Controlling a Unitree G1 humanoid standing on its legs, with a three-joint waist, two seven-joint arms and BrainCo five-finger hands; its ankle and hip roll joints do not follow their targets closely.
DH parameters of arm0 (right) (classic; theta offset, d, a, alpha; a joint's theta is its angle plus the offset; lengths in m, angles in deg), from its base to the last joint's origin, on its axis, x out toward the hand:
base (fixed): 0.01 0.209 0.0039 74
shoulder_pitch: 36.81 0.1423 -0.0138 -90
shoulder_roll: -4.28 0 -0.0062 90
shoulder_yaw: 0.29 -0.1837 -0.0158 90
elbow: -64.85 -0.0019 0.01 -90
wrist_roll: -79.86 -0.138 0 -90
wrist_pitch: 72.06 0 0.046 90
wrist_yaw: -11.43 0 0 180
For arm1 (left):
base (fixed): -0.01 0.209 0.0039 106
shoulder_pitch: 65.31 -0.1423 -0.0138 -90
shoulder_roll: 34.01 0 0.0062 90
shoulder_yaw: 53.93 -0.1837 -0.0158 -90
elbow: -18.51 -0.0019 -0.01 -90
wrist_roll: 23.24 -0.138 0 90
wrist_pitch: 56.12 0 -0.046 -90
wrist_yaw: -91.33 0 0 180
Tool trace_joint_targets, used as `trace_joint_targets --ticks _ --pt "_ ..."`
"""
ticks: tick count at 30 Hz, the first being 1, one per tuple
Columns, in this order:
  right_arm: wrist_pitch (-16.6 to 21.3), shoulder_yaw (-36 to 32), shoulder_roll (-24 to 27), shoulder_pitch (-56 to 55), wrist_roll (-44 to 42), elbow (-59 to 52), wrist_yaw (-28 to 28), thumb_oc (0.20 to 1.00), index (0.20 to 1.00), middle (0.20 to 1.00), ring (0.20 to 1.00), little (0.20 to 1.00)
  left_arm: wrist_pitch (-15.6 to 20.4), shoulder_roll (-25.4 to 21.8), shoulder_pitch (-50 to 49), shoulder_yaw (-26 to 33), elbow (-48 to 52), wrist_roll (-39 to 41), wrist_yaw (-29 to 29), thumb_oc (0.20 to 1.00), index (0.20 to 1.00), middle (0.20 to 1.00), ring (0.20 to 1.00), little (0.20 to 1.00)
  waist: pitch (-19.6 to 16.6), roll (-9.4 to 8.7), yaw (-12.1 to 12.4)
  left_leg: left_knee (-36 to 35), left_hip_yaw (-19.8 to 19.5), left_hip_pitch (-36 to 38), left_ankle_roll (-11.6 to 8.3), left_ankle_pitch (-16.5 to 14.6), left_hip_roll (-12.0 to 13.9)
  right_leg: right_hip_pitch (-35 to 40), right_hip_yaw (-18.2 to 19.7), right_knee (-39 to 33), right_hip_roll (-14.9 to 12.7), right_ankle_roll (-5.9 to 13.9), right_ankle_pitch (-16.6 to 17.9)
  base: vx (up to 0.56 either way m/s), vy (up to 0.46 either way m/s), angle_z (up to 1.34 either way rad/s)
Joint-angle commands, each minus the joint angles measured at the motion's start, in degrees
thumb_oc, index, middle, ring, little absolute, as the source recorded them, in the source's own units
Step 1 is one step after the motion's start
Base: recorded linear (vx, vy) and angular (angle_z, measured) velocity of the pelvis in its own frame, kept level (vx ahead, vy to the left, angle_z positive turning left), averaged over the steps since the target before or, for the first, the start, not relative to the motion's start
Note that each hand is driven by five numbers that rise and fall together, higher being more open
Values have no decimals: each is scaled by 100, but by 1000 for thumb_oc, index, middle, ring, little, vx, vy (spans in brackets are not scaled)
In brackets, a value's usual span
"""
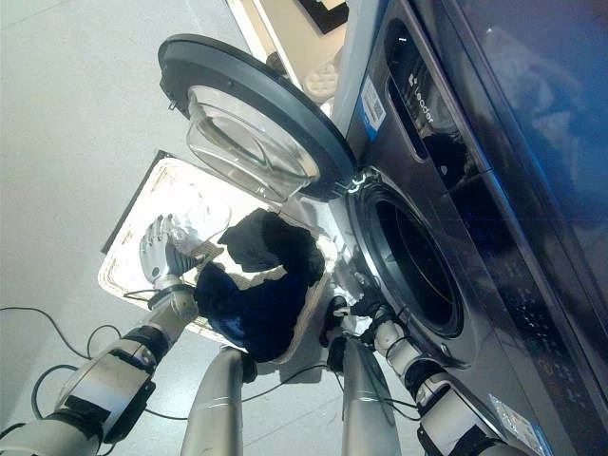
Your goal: Put the clothes into the washing machine.
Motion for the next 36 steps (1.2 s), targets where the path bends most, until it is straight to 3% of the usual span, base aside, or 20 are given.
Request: trace_joint_targets --ticks 1,4,13,17,26,30,36 --pt "-17 116 185 -95 -246 -281 137 1000 1000 1000 1000 1000 86 -137 109 53 -100 300 -411 1000 1000 1000 1000 1000 -130 10 -27 -213 64 -341 -332 443 -3 -39 222 92 -127 759 -45 0 0 0" --pt "56 134 231 -66 -281 -277 134 1000 1000 1000 1000 1000 79 -228 298 85 -174 381 -396 1000 1000 1000 1000 1000 -130 -10 -41 -248 78 -447 -336 495 26 -146 208 111 -114 762 -40 -12 7 -1" --pt "111 274 504 61 -690 -734 111 1000 1000 1000 1000 1000 -456 -677 863 -84 -289 584 -431 1000 1000 1000 1000 1000 -130 -51 -99 -410 54 -739 -375 634 -17 -430 161 -15 -47 803 68 -19 29 -3" --pt "75 285 535 75 -767 -897 124 1000 1000 1000 1000 1000 -645 -759 955 -129 -325 596 -179 1000 1000 1000 1000 1000 -130 -61 -107 -438 32 -833 -376 656 -44 -520 157 -68 -47 820 117 -6 10 0" --pt "-14 264 795 217 -1152 -1213 164 1000 1000 1000 1000 1000 -957 -978 1211 -607 -284 -272 150 1000 1000 1000 1000 1000 -130 -80 -153 -477 22 -1100 -356 675 -133 -778 175 -290 -34 854 325 -15 33 1" --pt "-96 198 981 314 -1382 -1401 129 1000 1000 1000 1000 1000 -1342 -1102 1456 -982 -365 -444 773 1000 1000 1000 1000 1000 -130 -72 -238 -487 32 -1326 -352 692 -193 -1016 240 -406 -21 893 468 -29 91 4" --pt "-142 200 1106 395 -1518 -1611 174 1000 1000 1000 1000 1000 -1507 -1171 1656 -1316 -346 -502 1425 1000 1000 1000 1000 1000 -130 -99 -304 -538 12 -1606 -338 729 -251 -1299 312 -546 37 921 620 -19 49 1"
